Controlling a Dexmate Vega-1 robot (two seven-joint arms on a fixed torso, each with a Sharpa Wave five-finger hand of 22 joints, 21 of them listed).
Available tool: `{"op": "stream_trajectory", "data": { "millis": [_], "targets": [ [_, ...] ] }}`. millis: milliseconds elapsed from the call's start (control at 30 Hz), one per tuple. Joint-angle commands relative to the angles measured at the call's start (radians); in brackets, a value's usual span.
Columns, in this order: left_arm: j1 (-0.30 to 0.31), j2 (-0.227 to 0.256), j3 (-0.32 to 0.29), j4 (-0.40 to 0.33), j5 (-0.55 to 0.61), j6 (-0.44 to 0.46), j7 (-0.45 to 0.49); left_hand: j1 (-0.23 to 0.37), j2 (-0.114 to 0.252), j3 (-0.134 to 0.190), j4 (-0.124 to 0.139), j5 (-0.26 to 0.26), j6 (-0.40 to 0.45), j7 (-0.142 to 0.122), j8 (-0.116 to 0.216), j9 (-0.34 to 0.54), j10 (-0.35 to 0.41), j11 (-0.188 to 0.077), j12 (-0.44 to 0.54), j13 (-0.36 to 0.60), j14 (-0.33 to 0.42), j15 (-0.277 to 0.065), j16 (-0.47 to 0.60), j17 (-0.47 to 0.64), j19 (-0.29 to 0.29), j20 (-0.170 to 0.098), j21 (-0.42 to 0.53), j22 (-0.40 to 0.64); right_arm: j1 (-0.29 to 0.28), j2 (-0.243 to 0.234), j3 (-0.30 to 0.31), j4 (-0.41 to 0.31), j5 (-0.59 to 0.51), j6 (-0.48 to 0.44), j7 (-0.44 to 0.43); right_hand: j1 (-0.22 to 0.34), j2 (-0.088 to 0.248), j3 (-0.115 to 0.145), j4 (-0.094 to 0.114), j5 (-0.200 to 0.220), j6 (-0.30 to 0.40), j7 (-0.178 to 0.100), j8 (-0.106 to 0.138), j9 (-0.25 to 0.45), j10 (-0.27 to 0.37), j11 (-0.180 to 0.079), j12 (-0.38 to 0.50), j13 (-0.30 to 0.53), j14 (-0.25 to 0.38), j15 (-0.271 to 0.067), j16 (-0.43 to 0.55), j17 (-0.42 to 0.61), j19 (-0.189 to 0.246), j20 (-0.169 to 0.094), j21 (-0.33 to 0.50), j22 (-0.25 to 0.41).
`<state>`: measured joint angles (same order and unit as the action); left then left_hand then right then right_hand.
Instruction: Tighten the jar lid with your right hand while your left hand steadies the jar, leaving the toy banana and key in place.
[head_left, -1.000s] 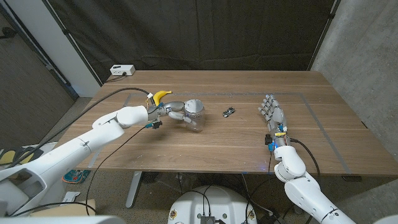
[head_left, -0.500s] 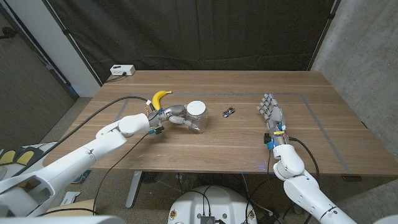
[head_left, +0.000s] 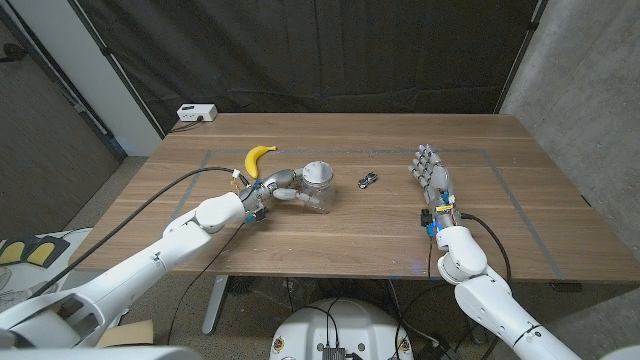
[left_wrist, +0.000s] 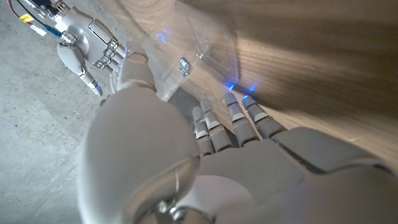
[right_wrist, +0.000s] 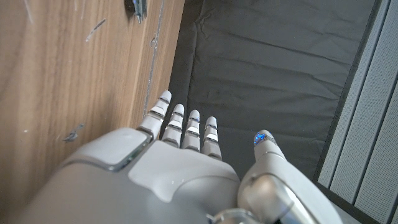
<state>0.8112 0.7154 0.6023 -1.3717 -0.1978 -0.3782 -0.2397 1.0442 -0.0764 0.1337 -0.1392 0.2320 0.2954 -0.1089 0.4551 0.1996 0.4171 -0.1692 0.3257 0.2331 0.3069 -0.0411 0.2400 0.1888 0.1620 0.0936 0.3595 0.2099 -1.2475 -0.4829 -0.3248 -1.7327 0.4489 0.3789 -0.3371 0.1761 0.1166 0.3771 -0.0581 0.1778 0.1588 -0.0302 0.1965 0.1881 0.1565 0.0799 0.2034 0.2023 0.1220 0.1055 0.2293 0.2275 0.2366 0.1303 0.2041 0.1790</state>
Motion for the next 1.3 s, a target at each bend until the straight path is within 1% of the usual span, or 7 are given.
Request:
{"op": "stream_trajectory", "data": {
  "millis": [33, 167, 333, 700, 933, 1100, 1300],
  "targets": [
    [0.004, 0.005, 0.014, -0.028, 0.091, 0.047, 0.084, 0.033, 0.081, 0.004, 0.012, -0.010, 0.176, -0.095, 0.012, 0.003, 0.062, -0.040, -0.001, 0.006, -0.002, -0.116, -0.001, 0.006, -0.011, 0.018, -0.010, -0.001, 0.013, -0.110, -0.014, -0.145, -0.109, -0.179, -0.025, 0.033, 0.005, 0.022, -0.022, 0.006, -0.001, 0.003, 0.003, 0.004, 0.015, -0.002, 0.006, 0.002, 0.010, -0.004, -0.001, -0.004, 0.005, 0.002, 0.003, 0.002],
    [0.000, 0.018, 0.018, -0.054, 0.152, 0.073, 0.126, 0.032, 0.089, 0.005, 0.013, -0.019, 0.202, -0.106, 0.018, 0.002, 0.091, -0.043, 0.000, 0.005, 0.018, -0.121, 0.010, 0.008, -0.011, 0.018, -0.009, 0.000, 0.028, -0.173, -0.019, -0.224, -0.141, -0.292, -0.013, 0.070, 0.005, 0.040, -0.051, 0.010, 0.000, 0.001, 0.005, 0.004, 0.017, -0.007, 0.006, 0.002, 0.012, -0.006, -0.004, -0.009, 0.007, -0.004, 0.003, 0.001],
    [-0.007, 0.026, 0.025, -0.066, 0.207, 0.090, 0.158, 0.031, 0.095, 0.005, 0.014, -0.023, 0.217, -0.104, 0.020, 0.000, 0.099, -0.043, -0.004, 0.003, 0.024, -0.120, 0.013, 0.010, -0.010, 0.019, -0.008, 0.001, 0.062, -0.252, -0.034, -0.316, -0.180, -0.434, 0.022, 0.092, 0.006, 0.050, -0.068, 0.012, 0.002, -0.001, 0.006, 0.003, 0.019, -0.011, 0.006, 0.002, 0.013, -0.011, -0.006, -0.013, 0.008, -0.009, 0.003, 0.001],
    [-0.017, 0.022, 0.031, -0.050, 0.214, 0.091, 0.159, 0.033, 0.103, 0.007, 0.012, -0.030, 0.223, -0.102, 0.014, -0.003, 0.109, -0.041, -0.014, -0.002, 0.007, -0.121, 0.007, 0.009, -0.020, 0.024, -0.011, 0.002, 0.208, -0.409, -0.125, -0.517, -0.307, -0.785, 0.130, 0.164, -0.013, 0.072, -0.115, 0.012, -0.005, 0.012, 0.007, 0.004, 0.041, -0.007, 0.011, 0.002, 0.034, -0.028, -0.004, -0.021, 0.031, -0.009, 0.010, 0.000],
    [-0.020, 0.027, 0.038, -0.055, 0.244, 0.100, 0.174, 0.033, 0.105, 0.007, 0.011, -0.033, 0.230, -0.104, 0.013, -0.005, 0.112, -0.042, -0.019, -0.004, 0.010, -0.125, 0.008, 0.009, -0.019, 0.025, -0.011, 0.002, 0.332, -0.462, -0.227, -0.629, -0.418, -0.995, 0.219, 0.234, -0.030, 0.088, -0.129, 0.006, -0.017, 0.036, 0.007, 0.005, 0.020, 0.003, 0.001, 0.004, 0.052, -0.036, -0.002, -0.025, 0.073, -0.009, 0.020, 0.001],
    [-0.024, 0.026, 0.044, -0.059, 0.256, 0.107, 0.177, 0.032, 0.108, 0.007, 0.012, -0.035, 0.228, -0.102, 0.009, -0.005, 0.114, -0.042, -0.022, -0.005, 0.008, -0.125, 0.008, 0.009, -0.020, 0.026, -0.011, 0.002, 0.446, -0.476, -0.341, -0.688, -0.529, -1.128, 0.308, 0.280, -0.036, 0.099, -0.131, 0.005, -0.034, 0.032, 0.004, 0.006, -0.006, -0.005, -0.007, 0.005, 0.031, -0.041, -0.013, -0.026, 0.072, -0.009, 0.016, 0.001],
    [-0.030, 0.024, 0.049, -0.058, 0.266, 0.111, 0.177, 0.031, 0.110, 0.007, 0.013, -0.037, 0.226, -0.101, 0.005, -0.006, 0.112, -0.042, -0.027, -0.006, 0.005, -0.125, 0.007, 0.008, -0.023, 0.024, -0.012, 0.002, 0.547, -0.474, -0.432, -0.704, -0.610, -1.196, 0.411, 0.325, -0.054, 0.103, -0.125, 0.003, -0.067, 0.028, -0.004, 0.008, -0.053, -0.019, -0.016, 0.007, -0.007, -0.033, -0.028, -0.027, 0.047, -0.003, 0.002, 0.000]
  ]
}}
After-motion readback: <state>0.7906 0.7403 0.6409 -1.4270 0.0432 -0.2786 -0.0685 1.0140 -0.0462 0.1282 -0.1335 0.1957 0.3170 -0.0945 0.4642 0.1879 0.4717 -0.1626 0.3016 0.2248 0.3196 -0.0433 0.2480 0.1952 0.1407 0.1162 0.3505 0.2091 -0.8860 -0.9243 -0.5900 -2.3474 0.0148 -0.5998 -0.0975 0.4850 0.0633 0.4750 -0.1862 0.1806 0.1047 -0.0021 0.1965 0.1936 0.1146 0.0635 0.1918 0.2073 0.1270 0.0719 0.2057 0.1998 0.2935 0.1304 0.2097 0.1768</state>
